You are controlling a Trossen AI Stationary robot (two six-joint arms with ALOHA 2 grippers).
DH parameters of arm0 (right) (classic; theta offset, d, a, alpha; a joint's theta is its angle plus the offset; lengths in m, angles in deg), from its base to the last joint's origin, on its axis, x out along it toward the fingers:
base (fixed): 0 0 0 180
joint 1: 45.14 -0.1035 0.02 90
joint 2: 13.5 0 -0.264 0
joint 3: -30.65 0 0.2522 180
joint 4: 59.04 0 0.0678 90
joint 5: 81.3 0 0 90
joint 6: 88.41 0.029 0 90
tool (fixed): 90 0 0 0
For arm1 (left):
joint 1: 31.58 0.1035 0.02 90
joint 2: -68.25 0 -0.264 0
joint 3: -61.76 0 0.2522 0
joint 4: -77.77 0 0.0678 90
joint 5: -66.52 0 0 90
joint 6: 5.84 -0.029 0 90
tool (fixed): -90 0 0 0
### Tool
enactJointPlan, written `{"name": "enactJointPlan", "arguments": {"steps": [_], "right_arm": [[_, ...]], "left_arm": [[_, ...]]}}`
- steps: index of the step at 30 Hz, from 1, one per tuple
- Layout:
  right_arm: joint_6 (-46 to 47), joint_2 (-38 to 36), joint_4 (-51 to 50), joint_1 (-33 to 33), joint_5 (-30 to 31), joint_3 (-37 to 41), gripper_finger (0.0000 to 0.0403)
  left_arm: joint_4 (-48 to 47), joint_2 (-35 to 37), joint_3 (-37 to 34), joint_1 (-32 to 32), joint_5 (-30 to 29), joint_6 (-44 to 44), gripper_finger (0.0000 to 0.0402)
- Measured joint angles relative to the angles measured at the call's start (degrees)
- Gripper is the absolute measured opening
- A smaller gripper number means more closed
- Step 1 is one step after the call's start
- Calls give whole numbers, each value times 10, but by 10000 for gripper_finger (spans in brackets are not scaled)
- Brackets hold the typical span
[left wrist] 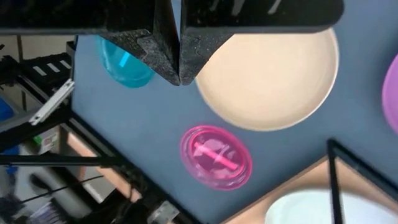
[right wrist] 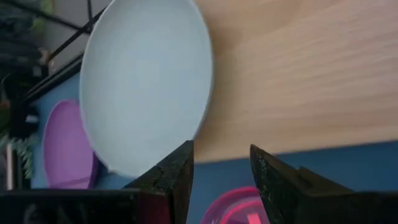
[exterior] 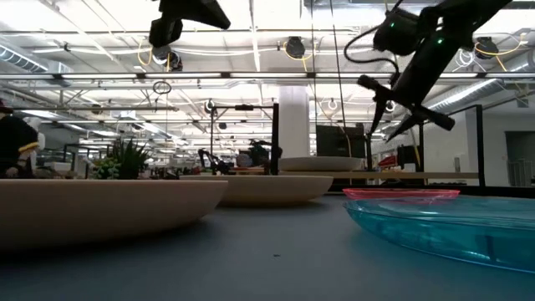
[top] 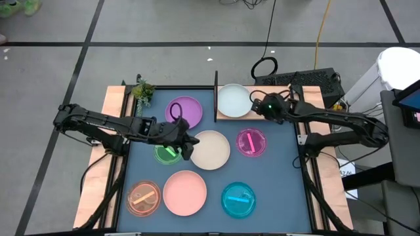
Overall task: Place and stack plates onto a shelf
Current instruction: Put the green plate on the shelf
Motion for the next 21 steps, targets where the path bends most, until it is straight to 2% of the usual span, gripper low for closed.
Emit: {"name": "enactJointPlan", "arguments": {"steps": [14,21], "right_arm": [[49,-82,-65,-124,-1,0,141],[46,-88,-67,-180,-17,0,141]], "left_arm": [[-118,0,0,-8,-1,114,4],[-190,0,-2,-31,0,246,4]]}}
